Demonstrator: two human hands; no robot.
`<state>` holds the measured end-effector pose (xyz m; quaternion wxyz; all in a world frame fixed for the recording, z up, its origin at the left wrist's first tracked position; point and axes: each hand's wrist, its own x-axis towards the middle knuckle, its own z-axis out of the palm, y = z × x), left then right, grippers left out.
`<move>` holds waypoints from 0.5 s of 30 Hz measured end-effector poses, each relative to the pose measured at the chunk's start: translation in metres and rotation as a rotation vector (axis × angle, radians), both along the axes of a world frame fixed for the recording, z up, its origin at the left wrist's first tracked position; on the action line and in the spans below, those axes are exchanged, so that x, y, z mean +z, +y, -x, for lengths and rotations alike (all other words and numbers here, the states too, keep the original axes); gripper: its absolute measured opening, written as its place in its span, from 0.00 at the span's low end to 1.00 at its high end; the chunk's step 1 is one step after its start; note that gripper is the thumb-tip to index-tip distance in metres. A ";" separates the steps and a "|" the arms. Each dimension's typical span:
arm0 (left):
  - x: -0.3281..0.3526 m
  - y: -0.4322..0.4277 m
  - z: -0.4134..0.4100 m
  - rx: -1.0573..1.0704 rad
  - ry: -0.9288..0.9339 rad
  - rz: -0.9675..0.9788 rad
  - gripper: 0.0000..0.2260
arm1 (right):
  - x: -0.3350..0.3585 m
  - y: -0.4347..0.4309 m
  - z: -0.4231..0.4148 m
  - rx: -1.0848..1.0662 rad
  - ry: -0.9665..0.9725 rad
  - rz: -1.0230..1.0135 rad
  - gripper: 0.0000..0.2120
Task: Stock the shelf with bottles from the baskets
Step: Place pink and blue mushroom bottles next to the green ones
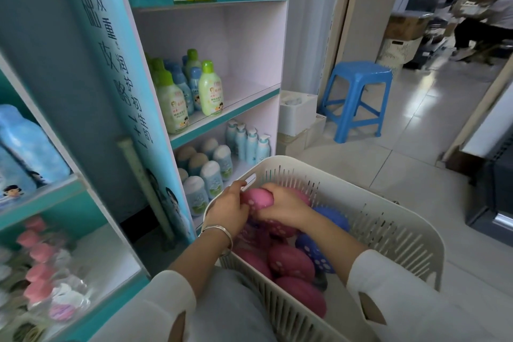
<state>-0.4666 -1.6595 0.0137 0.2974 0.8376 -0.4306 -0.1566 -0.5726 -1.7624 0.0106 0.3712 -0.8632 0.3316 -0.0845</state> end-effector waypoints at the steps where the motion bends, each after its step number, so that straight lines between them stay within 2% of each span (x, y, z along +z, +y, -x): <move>1: 0.000 0.000 0.000 -0.002 0.005 0.004 0.22 | 0.003 -0.001 0.001 -0.035 -0.065 -0.075 0.25; 5: 0.005 0.004 0.003 -0.070 0.012 0.022 0.29 | 0.012 -0.002 0.007 -0.178 -0.399 -0.472 0.22; 10: 0.005 0.001 0.000 -0.113 0.123 0.023 0.35 | 0.020 -0.006 0.009 -0.243 -0.625 -0.764 0.13; 13: 0.007 0.000 0.001 -0.195 0.217 0.064 0.32 | 0.022 -0.007 0.005 -0.214 -0.686 -0.807 0.12; 15: 0.008 0.001 0.001 -0.193 0.237 0.097 0.34 | 0.023 -0.007 0.004 -0.192 -0.684 -0.798 0.12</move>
